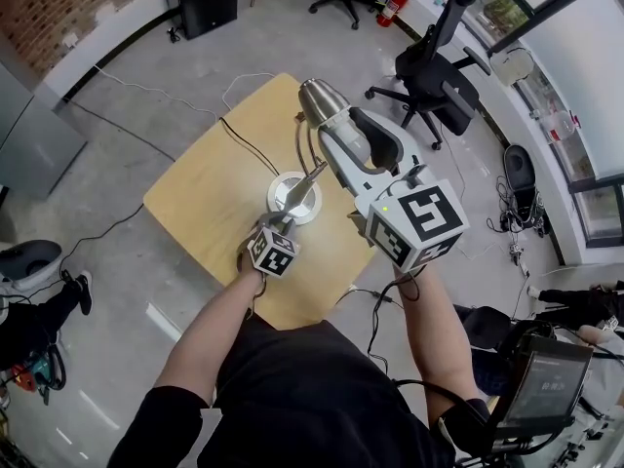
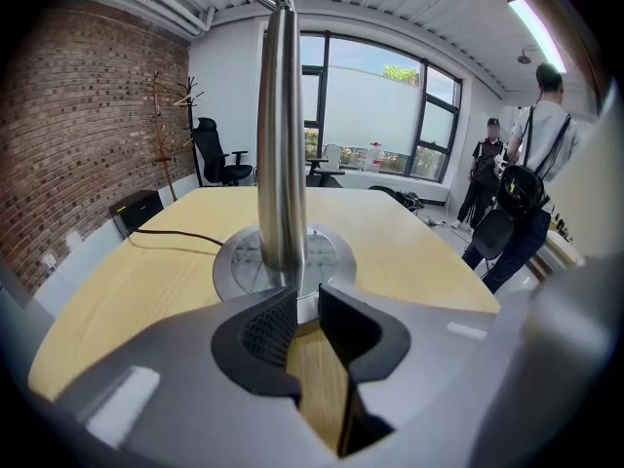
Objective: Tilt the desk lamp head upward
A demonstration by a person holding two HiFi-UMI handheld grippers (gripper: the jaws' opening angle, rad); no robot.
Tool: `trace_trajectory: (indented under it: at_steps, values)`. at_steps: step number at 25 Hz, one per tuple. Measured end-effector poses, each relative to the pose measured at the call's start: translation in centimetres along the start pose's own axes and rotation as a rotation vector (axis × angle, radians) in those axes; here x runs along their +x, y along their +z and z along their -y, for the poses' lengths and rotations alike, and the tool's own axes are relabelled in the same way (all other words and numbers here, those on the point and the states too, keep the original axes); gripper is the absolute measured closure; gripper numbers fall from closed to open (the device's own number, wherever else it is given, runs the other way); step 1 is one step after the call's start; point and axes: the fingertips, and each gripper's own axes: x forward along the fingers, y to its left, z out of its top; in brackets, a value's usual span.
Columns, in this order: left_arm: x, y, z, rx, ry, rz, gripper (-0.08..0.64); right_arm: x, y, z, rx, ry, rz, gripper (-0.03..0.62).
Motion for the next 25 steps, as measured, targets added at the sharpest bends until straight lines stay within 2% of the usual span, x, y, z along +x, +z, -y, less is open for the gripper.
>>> trace_trajectory:
  at_steps: [15, 21, 23, 25]
  values:
    - [0.0, 0.4, -0.1, 0.001, 0.001, 0.018, 0.482, 0.5, 0.3, 0.4, -0.005, 0.005, -0.008, 0.383]
    - [-0.1, 0.2, 0.0, -0.007, -0.026, -0.041, 0.481, -0.9, 1.1, 0.4, 0.036, 0.001, 0.083, 0.383]
    - [-0.5, 0.3, -0.8, 0.027, 0.007, -0.034, 0.415, -1.9, 1.6, 1.1, 0.043, -0.011, 0.104, 0.383]
    - [-1.3, 0.3, -1.7, 0.055, 0.051, -0.005, 0.399, -3.2, 1.8, 2.2, 0.07, -0.036, 0.124, 0.383]
